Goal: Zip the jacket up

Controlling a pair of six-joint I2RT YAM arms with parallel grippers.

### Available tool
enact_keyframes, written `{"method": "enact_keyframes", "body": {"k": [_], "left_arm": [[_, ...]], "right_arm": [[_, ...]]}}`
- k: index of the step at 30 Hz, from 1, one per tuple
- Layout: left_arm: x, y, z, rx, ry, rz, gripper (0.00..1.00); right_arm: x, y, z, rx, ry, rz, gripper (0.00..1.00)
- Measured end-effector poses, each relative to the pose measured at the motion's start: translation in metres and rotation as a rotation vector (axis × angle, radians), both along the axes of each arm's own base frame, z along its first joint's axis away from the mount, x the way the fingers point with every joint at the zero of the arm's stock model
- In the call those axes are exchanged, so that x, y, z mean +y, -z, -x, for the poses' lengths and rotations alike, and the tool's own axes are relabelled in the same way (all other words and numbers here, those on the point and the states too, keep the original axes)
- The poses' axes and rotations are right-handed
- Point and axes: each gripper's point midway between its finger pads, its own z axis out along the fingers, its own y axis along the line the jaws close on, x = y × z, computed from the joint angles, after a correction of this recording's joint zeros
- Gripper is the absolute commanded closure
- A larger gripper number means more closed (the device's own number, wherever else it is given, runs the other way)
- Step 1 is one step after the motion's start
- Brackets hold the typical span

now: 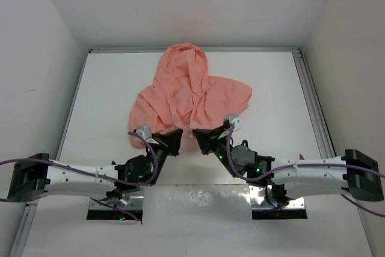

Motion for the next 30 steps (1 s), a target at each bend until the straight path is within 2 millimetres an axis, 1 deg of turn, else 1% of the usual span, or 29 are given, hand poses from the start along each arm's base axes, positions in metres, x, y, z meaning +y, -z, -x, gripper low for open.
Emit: {"method": "enact_keyframes", "body": {"k": [9, 21, 30], "left_arm": [[-0.004, -0.006, 0.002, -0.026, 0.027, 0.007, 1.00], [-0.011, -0.007, 0.006, -0.048, 0.071, -0.005, 1.00], [-0.013, -0.006, 0.006, -0.047, 0.074, -0.009, 1.00]], "right_arm": [[-0.004, 0.013, 0.000, 0.032, 0.015, 0.035, 1.00], [-0.005, 0.014, -0.001, 0.033, 0.024, 0.041, 1.00], [-0.004, 0.014, -0.001, 0.034, 0.019, 0.042, 1.00]]}}
